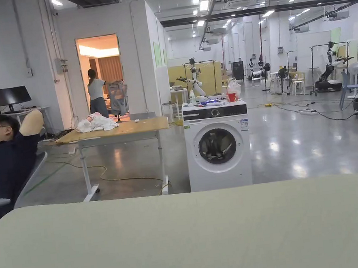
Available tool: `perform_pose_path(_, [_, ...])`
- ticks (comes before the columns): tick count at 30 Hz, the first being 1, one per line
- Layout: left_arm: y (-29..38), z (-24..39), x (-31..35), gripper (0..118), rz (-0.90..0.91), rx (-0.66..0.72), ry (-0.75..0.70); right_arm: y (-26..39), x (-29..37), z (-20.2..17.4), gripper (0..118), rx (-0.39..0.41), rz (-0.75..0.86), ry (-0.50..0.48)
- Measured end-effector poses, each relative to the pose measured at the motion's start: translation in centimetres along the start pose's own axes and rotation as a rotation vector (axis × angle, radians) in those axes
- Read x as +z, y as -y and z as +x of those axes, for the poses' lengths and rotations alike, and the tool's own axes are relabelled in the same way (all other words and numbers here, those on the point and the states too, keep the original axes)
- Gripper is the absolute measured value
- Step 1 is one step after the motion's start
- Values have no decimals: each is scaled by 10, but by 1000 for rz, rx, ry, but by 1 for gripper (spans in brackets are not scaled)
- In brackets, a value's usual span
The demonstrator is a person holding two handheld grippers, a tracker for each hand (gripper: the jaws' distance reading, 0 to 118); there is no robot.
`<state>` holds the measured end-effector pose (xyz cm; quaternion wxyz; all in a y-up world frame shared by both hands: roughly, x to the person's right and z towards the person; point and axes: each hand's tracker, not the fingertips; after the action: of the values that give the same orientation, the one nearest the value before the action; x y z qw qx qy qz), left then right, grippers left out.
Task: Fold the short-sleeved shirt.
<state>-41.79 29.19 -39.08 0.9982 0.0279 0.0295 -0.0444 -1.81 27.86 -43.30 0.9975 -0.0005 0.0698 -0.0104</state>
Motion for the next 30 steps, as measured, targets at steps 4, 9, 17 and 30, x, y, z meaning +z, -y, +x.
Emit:
perform_pose_path(4, [-1,-5,-1,0,2,22,-1,0,0,1,0,0,-2,7])
perform_pose_path(9, [7,-19,-4,0,-12,146,15,1,1,15,0,-144,-7,-47])
perform_pose_path(17, [-5,7,-1,0,-23,-565,-129,3,1,4,0,376,-41,-8])
perform_pose_path(30, [71,62,1,0,-132,-1297,301,123,11,-31,0,1564,-126,-133])
